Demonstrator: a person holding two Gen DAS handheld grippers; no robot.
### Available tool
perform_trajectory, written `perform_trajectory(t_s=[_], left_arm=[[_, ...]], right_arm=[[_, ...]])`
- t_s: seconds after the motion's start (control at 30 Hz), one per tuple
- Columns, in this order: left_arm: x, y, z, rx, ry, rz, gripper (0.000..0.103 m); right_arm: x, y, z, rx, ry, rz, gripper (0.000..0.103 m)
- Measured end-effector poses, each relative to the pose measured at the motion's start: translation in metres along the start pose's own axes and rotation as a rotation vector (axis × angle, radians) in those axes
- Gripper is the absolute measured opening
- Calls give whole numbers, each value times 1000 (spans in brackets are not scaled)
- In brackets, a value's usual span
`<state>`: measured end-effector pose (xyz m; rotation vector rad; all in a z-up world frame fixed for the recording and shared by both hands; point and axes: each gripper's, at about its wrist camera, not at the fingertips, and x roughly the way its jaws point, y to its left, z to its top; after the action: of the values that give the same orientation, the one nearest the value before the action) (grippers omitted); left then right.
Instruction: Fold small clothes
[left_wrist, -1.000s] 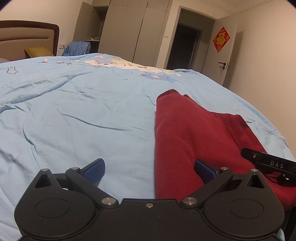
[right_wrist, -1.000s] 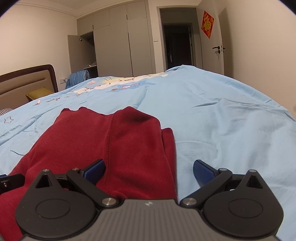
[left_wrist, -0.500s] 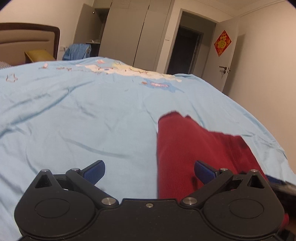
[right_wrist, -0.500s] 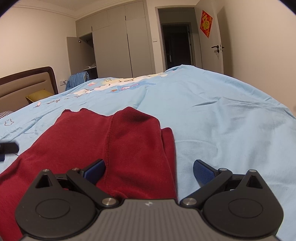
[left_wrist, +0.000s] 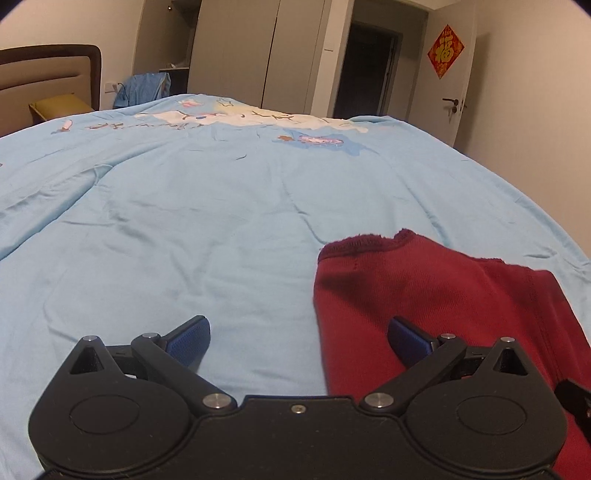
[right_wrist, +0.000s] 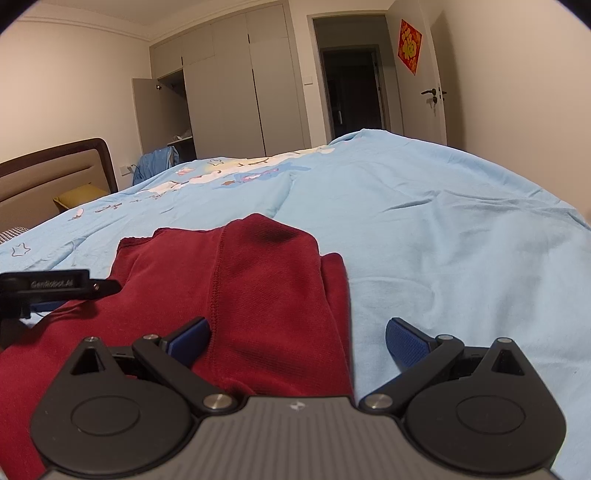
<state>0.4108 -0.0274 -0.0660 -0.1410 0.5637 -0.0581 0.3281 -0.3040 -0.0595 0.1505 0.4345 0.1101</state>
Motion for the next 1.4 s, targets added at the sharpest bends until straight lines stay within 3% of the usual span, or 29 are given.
perform_trajectory(t_s=[0.57,0.67,0.9,1.23,1.4], left_arm=[[-115,19,-80,-128,-99,-93,102],[-118,12,-97,-87,-163,-71,102],[-111,11,-108,-56,-231,-75,102],[-111,13,-105,-70,-220,-87,102],[-112,23,-85,-116,-122,-158,102]], right_arm=[[0,0,0,1,0,1,103],[0,0,0,3,-1,1,103],[0,1,0,4,-1,-1,103],[-1,-4,-1,49,-1,30,103],[-1,-15,-2,125,-7,82,103]])
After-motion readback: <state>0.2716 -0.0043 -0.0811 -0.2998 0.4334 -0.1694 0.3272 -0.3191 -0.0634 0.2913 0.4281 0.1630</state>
